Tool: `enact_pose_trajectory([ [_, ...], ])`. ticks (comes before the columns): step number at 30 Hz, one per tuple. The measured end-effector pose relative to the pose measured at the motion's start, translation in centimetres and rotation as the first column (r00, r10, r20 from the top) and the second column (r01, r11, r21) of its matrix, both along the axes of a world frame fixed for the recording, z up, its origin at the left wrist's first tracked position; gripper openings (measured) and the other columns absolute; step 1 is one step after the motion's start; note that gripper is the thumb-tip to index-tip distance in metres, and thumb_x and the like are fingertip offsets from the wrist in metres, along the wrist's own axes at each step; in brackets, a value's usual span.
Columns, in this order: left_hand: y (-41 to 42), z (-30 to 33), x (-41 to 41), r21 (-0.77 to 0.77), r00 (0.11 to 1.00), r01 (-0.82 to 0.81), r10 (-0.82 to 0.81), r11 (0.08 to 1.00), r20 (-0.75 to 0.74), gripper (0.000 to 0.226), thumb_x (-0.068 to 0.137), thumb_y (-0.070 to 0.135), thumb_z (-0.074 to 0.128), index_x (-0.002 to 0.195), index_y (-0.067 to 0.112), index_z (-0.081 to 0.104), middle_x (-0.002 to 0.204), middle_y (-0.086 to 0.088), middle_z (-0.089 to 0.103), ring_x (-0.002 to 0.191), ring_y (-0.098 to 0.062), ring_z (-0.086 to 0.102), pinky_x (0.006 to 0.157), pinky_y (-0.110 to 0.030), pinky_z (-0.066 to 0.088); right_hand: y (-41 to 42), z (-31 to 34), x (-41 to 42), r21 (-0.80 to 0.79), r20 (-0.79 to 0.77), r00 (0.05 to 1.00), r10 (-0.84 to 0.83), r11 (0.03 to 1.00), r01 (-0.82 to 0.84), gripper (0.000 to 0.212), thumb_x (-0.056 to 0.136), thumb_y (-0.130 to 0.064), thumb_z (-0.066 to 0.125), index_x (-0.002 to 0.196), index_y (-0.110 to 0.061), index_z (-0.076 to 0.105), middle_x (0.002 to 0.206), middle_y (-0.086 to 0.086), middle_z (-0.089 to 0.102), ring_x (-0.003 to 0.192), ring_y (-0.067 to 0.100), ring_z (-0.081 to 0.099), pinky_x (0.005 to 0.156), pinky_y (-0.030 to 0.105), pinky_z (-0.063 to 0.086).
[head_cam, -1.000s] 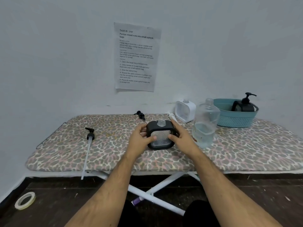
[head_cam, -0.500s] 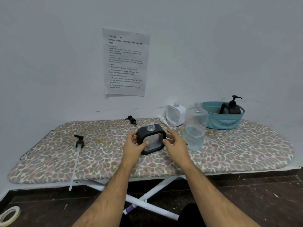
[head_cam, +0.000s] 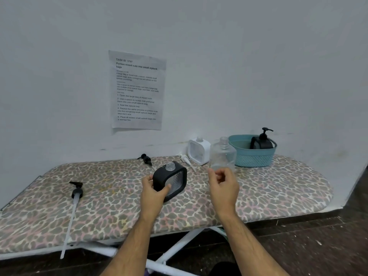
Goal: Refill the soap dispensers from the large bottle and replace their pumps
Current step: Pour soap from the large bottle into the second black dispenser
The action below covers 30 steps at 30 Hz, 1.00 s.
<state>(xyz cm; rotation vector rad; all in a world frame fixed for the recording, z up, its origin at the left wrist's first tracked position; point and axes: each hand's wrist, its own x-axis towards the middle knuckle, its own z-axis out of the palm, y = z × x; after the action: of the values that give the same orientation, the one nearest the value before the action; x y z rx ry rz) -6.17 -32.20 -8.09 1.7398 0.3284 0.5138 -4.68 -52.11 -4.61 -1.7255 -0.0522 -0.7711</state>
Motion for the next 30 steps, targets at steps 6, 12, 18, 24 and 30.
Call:
enact_pose_trajectory([
  [6, 0.1, -0.1, -0.2, 0.010, 1.000, 0.004, -0.005, 1.000, 0.003, 0.051, 0.082, 0.020, 0.078, 0.118, 0.021, 0.043, 0.106, 0.005, 0.061, 0.097, -0.013, 0.064, 0.085, -0.036, 0.056, -1.5, -0.1, 0.8, -0.014, -0.071, 0.978, -0.198, 0.980, 0.198, 0.044, 0.075, -0.036, 0.083, 0.091, -0.013, 0.048, 0.094, 0.000, 0.046, 0.085, 0.017, 0.045, 0.076, 0.033, 0.042],
  [12, 0.0, -0.5, -0.3, 0.084, 1.000, 0.013, -0.012, 0.996, -0.019, 0.043, 0.082, 0.023, 0.078, 0.115, 0.024, 0.050, 0.103, 0.010, 0.064, 0.097, -0.012, 0.064, 0.081, -0.031, 0.053, -2.0, -0.9, 2.9, -0.061, -0.302, 0.952, -0.050, 0.998, 0.033, 0.112, 0.058, -0.051, 0.090, 0.146, -0.017, 0.028, 0.142, 0.004, 0.038, 0.132, 0.021, 0.037, 0.111, 0.046, 0.036],
  [18, -0.4, -0.2, -0.8, 0.151, 1.000, 0.012, -0.008, 0.989, -0.027, 0.043, 0.085, 0.026, 0.074, 0.120, 0.024, 0.051, 0.102, 0.013, 0.061, 0.092, -0.007, 0.060, 0.073, -0.020, 0.044, -1.9, -1.7, 4.0, -0.027, -0.368, 0.929, 0.033, 0.999, -0.046, 0.108, 0.063, -0.036, 0.091, 0.148, -0.025, 0.025, 0.145, 0.002, 0.047, 0.130, 0.025, 0.048, 0.107, 0.050, 0.042],
  [24, -0.4, -0.1, -0.9, 0.107, 0.999, 0.041, -0.040, 0.993, -0.008, 0.045, 0.085, 0.030, 0.074, 0.122, 0.029, 0.049, 0.105, 0.017, 0.061, 0.097, -0.005, 0.061, 0.079, -0.021, 0.046, -1.8, -1.3, 4.6, -0.005, -0.386, 0.923, 0.014, 1.000, -0.017, 0.096, 0.067, -0.039, 0.088, 0.142, -0.028, 0.028, 0.137, 0.001, 0.054, 0.120, 0.026, 0.057, 0.101, 0.050, 0.048],
  [30, -0.1, 0.1, -1.2, -0.028, 0.992, 0.110, -0.108, 0.994, 0.062, 0.041, 0.090, 0.019, 0.069, 0.122, 0.033, 0.048, 0.111, 0.020, 0.060, 0.103, 0.000, 0.059, 0.088, -0.023, 0.048, -2.2, -0.5, 5.0, 0.021, -0.428, 0.902, 0.053, 0.999, -0.048, 0.084, 0.075, -0.034, 0.084, 0.142, -0.022, 0.034, 0.142, 0.005, 0.050, 0.112, 0.023, 0.058, 0.065, 0.017, 0.054],
])
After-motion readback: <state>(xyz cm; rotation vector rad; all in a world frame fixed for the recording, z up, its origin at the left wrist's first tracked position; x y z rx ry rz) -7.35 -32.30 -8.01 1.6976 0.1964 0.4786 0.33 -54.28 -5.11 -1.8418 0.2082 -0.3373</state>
